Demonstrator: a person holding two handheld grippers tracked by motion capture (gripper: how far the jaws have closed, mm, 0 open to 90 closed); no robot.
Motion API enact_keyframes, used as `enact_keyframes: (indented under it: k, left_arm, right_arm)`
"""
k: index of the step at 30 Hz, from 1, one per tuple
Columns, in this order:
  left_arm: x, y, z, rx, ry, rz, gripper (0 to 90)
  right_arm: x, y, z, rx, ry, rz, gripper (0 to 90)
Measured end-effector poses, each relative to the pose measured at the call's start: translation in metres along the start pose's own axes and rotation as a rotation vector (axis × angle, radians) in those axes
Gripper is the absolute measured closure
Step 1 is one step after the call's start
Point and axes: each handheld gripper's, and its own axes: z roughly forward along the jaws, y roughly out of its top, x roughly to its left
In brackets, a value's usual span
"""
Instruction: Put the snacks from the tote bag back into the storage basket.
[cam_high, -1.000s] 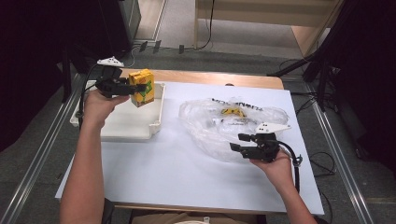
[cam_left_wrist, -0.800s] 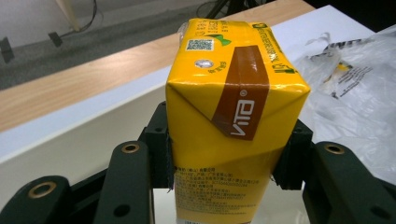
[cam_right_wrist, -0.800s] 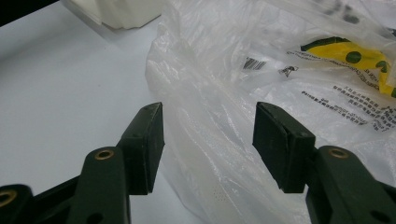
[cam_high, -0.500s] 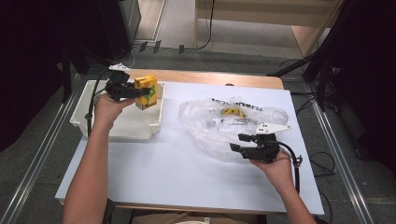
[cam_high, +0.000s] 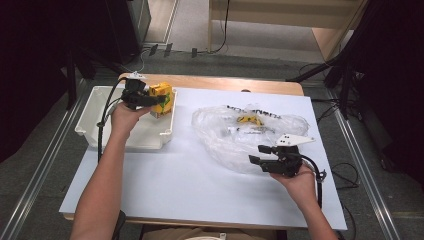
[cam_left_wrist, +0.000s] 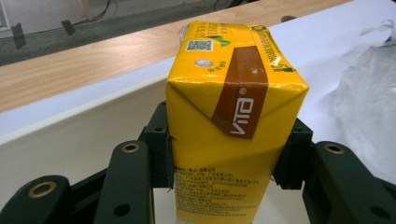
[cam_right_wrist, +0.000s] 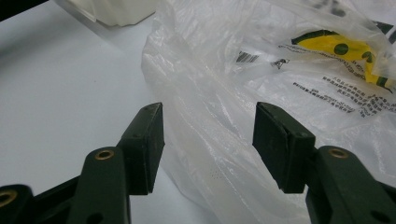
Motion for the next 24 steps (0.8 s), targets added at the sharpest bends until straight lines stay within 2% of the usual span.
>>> enact_keyframes:
  k: [7, 12, 19, 21, 24]
  left_arm:
    - [0.002, -0.007, 0.011, 0.002, 0.030, 0.009, 52.3]
    - [0.006, -0.014, 0.010, -0.030, 0.005, 0.007, 52.2]
    - [0.002, -0.016, 0.008, -0.009, 0.010, 0.051, 52.0]
    - [0.003, -0.018, 0.008, -0.009, 0.011, 0.054, 52.0]
    - [0.005, -0.021, 0.006, -0.006, 0.004, 0.036, 51.9]
  right_arm:
    - [-0.001, -0.001, -0.002, 0.001, -0.007, 0.005, 44.3]
    - [-0.001, -0.002, -0.002, 0.008, -0.006, 0.002, 44.3]
    - [0.000, -0.001, 0.001, 0.018, 0.003, 0.000, 44.3]
    - [0.000, -0.001, 0.001, 0.018, 0.005, 0.001, 44.3]
    - [0.000, -0.001, 0.002, 0.017, 0.008, -0.002, 44.3]
